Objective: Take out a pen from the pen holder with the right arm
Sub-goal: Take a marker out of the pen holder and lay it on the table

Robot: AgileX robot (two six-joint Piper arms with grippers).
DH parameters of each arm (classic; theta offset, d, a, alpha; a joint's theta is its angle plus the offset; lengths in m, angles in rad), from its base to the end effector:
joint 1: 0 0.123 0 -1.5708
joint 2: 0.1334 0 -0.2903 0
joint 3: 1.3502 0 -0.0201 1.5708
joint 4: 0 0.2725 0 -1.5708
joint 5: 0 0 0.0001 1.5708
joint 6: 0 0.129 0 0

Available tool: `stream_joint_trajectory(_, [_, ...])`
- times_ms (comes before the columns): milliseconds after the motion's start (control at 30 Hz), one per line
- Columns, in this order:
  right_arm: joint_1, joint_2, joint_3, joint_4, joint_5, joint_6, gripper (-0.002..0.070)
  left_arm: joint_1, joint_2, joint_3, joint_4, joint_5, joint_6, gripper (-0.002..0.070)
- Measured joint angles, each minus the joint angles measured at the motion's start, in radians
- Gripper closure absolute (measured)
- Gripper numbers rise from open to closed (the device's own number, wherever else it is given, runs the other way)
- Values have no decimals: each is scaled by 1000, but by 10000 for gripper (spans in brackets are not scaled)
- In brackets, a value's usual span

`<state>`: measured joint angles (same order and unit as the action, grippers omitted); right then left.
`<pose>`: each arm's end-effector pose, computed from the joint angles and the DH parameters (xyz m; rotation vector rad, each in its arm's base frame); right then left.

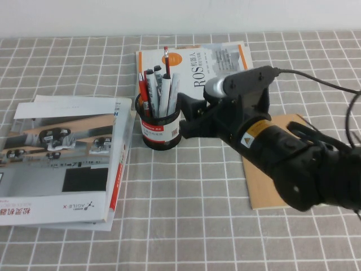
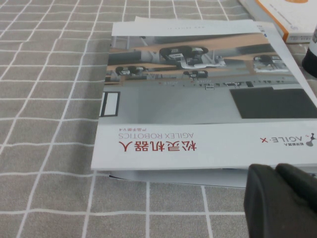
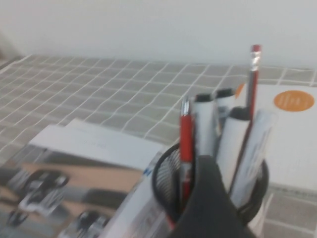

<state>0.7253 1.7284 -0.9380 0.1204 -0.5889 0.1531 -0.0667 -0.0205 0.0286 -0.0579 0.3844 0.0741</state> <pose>0.3289 0.2801 0.2250 -0.3552 1.6974 0.6730 0.1042 -0.0098 0.1585 0.0966 1.8733 -0.0522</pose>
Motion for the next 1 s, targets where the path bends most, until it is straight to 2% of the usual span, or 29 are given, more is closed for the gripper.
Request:
stream_joint_trajectory(233, [0, 112, -146, 75, -13, -87, 285, 0, 0, 0, 0, 0, 0, 680])
stream_joint_trajectory(667, [-48, 291, -359, 109, 26, -94, 314, 0, 0, 0, 0, 0, 0, 680])
stream_joint_trajectory(1000, [-61, 339, -426, 136, 67, -94, 314, 0, 0, 0, 0, 0, 0, 680])
